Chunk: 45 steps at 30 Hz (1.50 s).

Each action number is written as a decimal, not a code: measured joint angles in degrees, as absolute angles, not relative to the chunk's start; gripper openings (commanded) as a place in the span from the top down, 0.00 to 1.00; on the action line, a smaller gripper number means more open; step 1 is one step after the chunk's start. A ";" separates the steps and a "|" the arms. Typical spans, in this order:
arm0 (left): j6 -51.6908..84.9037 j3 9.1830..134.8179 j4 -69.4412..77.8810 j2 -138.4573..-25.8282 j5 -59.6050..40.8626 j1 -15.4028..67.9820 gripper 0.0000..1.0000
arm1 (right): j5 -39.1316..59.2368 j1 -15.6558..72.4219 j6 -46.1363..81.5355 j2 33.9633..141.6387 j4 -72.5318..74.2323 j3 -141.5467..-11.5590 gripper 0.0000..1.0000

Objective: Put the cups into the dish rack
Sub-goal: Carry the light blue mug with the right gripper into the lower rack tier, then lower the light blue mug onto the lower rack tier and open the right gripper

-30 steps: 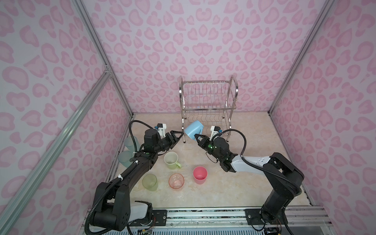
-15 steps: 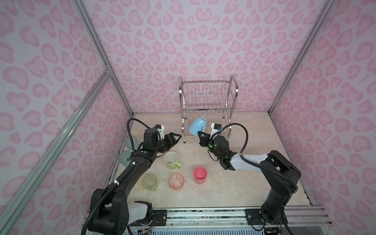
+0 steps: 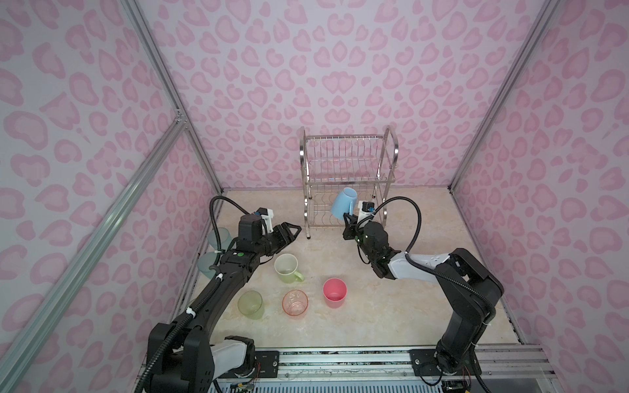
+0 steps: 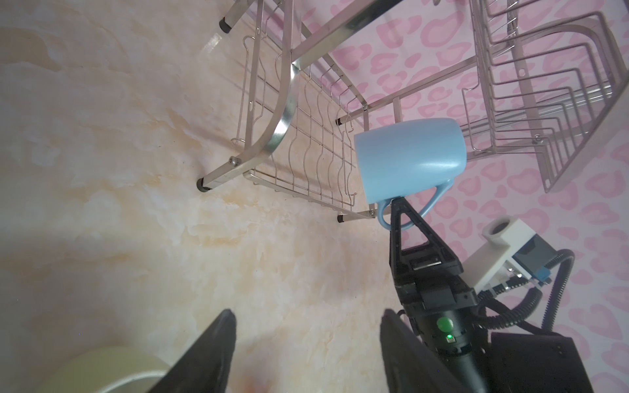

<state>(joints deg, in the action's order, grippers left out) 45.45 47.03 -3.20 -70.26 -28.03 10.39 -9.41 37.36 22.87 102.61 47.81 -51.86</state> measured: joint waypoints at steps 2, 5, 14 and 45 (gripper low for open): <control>45.45 47.03 -3.18 -70.37 -28.03 10.35 0.31 | -9.32 36.51 21.32 102.67 47.64 -51.86 1.00; 45.45 47.03 -3.16 -70.70 -28.03 10.35 0.31 | -9.28 35.11 19.16 103.50 47.51 -52.12 1.00; 45.45 47.03 -3.05 -71.13 -28.03 10.24 0.31 | -9.37 30.35 14.68 107.15 45.52 -55.07 0.99; 46.09 46.96 -1.69 -72.01 -28.12 9.69 0.31 | -11.46 24.14 8.78 123.85 43.86 -70.43 0.99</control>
